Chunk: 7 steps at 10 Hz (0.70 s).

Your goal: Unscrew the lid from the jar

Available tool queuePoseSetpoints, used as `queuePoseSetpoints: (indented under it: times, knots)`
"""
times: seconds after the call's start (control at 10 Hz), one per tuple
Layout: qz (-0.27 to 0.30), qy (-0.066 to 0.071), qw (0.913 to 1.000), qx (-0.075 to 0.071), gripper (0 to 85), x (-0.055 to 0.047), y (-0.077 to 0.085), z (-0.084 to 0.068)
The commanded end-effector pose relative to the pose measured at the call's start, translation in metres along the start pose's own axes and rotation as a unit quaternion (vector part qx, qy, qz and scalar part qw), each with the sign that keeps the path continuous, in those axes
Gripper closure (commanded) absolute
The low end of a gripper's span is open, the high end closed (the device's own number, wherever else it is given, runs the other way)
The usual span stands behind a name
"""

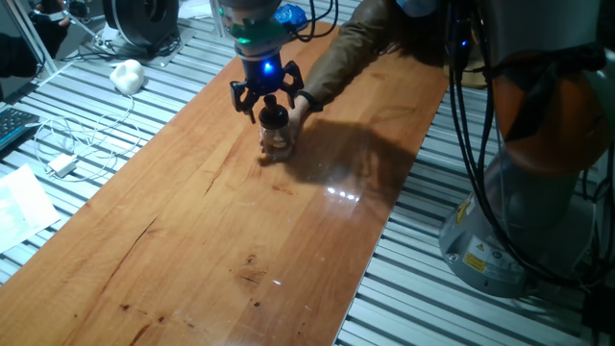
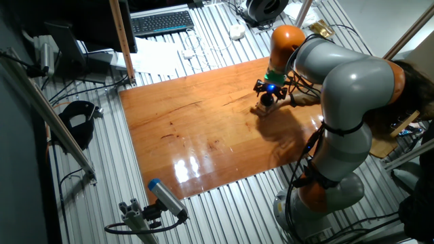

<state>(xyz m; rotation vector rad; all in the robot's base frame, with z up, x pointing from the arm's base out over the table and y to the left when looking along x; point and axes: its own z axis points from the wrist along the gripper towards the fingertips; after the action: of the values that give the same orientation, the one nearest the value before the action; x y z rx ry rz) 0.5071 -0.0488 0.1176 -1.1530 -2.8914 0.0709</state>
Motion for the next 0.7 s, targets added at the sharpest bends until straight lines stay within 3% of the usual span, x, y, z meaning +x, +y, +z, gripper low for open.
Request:
queuePoseSetpoints:
  times: [0.0, 0.6]
  knots:
    - [0.163, 0.006, 0.9865, 0.0, 0.0, 0.0005, 0.0001, 0.0004]
    - [0.26, 0.005, 0.9657, 0.007, 0.0, -0.0008, 0.0004, 0.0039]
